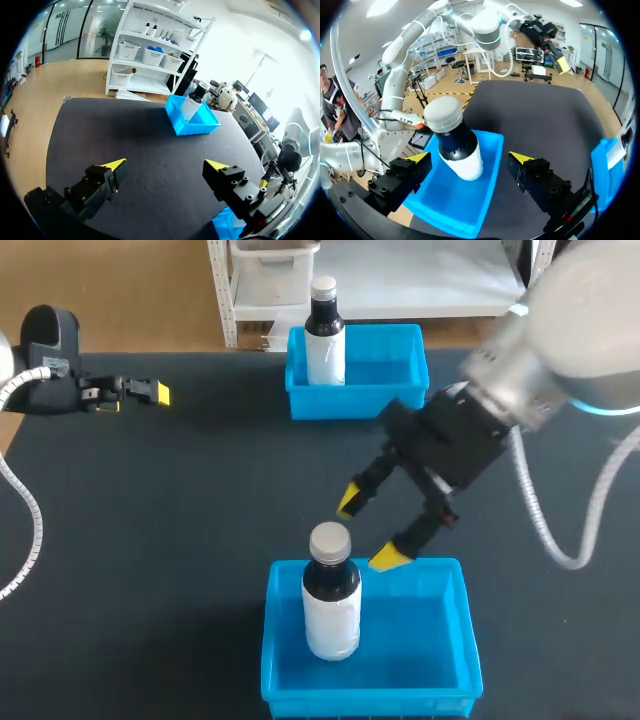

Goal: Pick up the bottle, and place it in the far bin if it is heavy, or in the near bin if it is light.

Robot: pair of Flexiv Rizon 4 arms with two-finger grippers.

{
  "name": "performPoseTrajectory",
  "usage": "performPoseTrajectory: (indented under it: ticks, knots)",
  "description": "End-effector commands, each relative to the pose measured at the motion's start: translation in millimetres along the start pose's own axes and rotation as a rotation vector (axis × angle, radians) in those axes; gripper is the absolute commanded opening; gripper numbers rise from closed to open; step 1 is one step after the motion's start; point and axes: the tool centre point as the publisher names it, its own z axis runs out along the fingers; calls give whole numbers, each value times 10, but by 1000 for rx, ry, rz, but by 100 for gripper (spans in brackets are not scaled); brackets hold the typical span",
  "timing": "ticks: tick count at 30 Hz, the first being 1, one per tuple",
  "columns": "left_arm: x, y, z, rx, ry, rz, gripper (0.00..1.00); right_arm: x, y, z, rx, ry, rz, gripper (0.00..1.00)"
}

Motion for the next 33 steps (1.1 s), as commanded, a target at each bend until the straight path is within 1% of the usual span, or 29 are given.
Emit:
performPoseTrajectory:
  ticks: [1, 4, 8, 11, 16, 18, 20, 24, 28, 29, 33]
  knots:
    - [0, 0, 0, 0, 0, 0, 100, 151, 41, -448, 39, -43, 52, 100]
    - [0, 0, 0, 0, 0, 0, 100, 217, -56, -662, 77, -46, 101, 100]
    - [0, 0, 0, 0, 0, 0, 100, 309, -213, -919, 100, -90, 164, 100]
    - [0, 0, 0, 0, 0, 0, 100, 340, -316, -1078, 113, -90, 187, 100]
    - [0, 0, 0, 0, 0, 0, 100, 409, -476, -1350, 174, -84, 236, 100]
    - [0, 0, 0, 0, 0, 0, 100, 476, -558, -1448, 196, -108, 278, 100]
    - [0, 0, 0, 0, 0, 0, 100, 542, -634, -1529, 228, -119, 328, 100]
    - [0, 0, 0, 0, 0, 0, 100, 677, -774, -1660, 262, -150, 413, 100]
    - [0, 0, 0, 0, 0, 0, 100, 798, -879, -1752, 273, -170, 469, 100]
    - [0, 0, 0, 0, 0, 0, 100, 837, -905, -1781, 288, -162, 490, 100]
    - [0, 0, 0, 0, 0, 0, 100, 953, -969, -1884, 297, -172, 518, 100]
